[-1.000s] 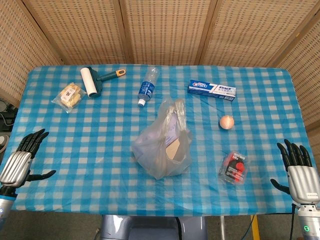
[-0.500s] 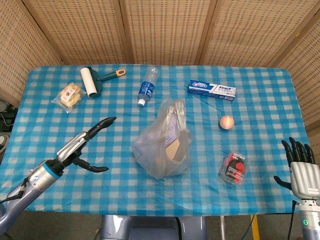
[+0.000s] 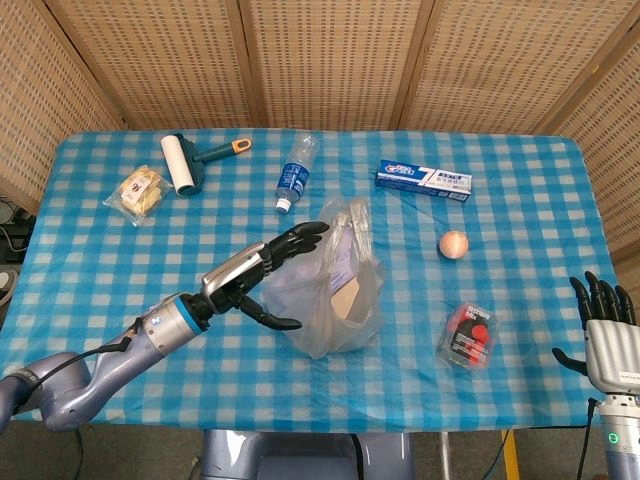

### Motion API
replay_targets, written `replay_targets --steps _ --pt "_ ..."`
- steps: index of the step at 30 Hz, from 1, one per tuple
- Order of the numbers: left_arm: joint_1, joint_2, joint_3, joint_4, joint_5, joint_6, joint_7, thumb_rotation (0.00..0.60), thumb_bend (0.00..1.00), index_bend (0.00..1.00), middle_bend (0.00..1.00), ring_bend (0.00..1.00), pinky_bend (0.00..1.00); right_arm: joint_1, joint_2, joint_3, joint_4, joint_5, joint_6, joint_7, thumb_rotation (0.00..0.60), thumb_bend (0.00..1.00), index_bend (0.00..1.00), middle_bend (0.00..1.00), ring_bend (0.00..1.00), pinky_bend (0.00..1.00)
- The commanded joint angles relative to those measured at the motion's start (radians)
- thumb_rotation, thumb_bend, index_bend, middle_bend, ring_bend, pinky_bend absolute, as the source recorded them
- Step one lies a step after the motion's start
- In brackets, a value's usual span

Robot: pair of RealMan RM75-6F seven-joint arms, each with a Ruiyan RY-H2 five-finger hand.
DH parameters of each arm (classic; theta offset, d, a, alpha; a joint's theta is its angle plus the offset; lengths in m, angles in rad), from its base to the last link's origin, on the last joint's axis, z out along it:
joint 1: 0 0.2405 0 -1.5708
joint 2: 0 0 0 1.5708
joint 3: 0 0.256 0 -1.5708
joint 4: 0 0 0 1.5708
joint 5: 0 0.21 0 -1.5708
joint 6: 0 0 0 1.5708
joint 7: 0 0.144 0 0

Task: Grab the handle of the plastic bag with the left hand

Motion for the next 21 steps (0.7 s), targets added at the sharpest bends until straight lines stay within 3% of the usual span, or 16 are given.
replay_targets --steps 1,7,15,21 --pt "-0.046 -0.042 -0.036 0.012 -0.058 -0.048 -0.013 0.600 0.00 0.00 0.00 0.00 0.00 0.000 0.001 0.001 0.000 0.001 0.000 0.003 0.600 0.00 0.00 0.00 0.00 0.00" --pt "-0.107 -0.090 -0.066 0.039 -0.132 -0.147 -0.029 0.600 0.00 0.00 0.00 0.00 0.00 0.000 0.002 0.001 0.003 0.004 -0.002 0.010 0.600 0.00 0.00 0.00 0.00 0.00" --pt "-0.153 -0.165 -0.114 0.096 -0.182 -0.179 -0.024 0.600 0.00 0.00 0.00 0.00 0.00 0.000 0.006 0.004 0.004 0.011 -0.003 0.021 0.600 0.00 0.00 0.00 0.00 0.00" --pt "-0.211 -0.248 -0.184 0.166 -0.230 -0.218 -0.068 0.600 0.00 0.00 0.00 0.00 0.00 0.001 0.009 0.011 0.009 0.029 -0.011 0.033 0.600 0.00 0.00 0.00 0.00 0.00"
